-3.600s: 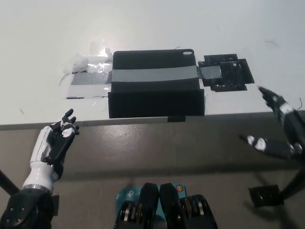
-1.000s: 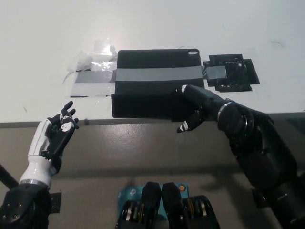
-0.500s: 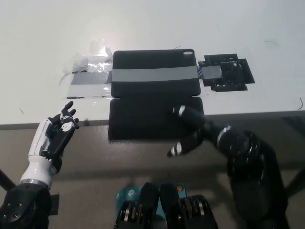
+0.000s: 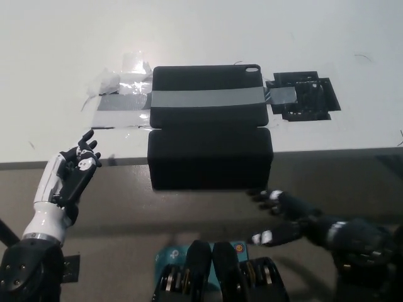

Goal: The robot uses its right hand to pull the cover of a folded tablet cover kept in the middle of the desk

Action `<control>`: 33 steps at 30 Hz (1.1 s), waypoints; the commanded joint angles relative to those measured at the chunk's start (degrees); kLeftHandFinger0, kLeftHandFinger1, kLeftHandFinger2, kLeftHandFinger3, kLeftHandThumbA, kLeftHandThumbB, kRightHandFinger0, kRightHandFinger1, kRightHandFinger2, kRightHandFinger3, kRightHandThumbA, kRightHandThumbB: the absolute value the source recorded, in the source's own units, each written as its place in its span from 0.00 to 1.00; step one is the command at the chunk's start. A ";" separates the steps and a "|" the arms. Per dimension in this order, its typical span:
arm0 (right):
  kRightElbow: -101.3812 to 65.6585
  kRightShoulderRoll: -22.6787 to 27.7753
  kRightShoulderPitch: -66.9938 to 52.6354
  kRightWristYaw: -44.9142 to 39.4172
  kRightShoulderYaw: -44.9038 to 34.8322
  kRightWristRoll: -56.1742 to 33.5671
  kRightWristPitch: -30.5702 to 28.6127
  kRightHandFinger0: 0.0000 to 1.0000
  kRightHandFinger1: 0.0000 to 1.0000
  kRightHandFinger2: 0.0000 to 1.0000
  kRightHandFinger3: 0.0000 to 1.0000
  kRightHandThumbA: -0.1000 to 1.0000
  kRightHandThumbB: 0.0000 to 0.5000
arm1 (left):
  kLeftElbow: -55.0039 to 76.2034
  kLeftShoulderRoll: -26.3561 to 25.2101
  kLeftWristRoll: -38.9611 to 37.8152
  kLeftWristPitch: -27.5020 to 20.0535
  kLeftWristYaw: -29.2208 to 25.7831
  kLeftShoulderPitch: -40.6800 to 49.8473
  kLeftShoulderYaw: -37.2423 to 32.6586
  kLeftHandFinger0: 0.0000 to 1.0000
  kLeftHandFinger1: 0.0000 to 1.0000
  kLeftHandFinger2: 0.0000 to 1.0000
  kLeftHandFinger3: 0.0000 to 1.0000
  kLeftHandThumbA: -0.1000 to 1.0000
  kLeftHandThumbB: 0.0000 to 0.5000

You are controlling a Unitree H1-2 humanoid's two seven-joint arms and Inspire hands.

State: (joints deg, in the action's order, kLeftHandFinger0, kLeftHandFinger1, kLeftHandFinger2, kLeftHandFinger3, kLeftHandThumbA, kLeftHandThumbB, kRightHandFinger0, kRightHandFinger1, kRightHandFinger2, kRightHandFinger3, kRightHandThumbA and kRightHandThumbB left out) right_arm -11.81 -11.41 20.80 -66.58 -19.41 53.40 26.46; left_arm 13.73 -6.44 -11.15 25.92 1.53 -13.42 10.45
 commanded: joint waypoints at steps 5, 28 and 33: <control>-10.08 0.02 4.64 0.32 -16.81 -23.34 0.47 1.00 1.00 1.00 1.00 0.62 0.29 | 1.67 -0.83 0.25 1.00 -0.61 -1.60 -0.05 1.00 1.00 1.00 1.00 1.00 0.00; 9.38 5.92 -0.43 34.58 -17.29 -34.55 -28.56 1.00 1.00 1.00 1.00 0.85 0.59 | 1.29 0.63 -0.02 0.20 -0.86 1.65 0.40 1.00 1.00 1.00 1.00 0.99 0.00; 9.28 6.79 -0.81 36.06 -14.97 -34.94 -27.73 1.00 1.00 1.00 1.00 0.89 0.63 | 0.86 0.83 0.00 -0.03 -1.20 1.40 0.63 1.00 1.00 1.00 1.00 0.97 0.00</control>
State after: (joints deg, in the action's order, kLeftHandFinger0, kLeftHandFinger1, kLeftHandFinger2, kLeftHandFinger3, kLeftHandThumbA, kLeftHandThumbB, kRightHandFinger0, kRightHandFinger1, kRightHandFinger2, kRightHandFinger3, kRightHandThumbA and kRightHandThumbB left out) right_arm -2.73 -6.26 19.52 -42.87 -36.20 26.68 9.42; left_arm 13.58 -5.84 -11.03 25.86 1.53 -11.31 10.54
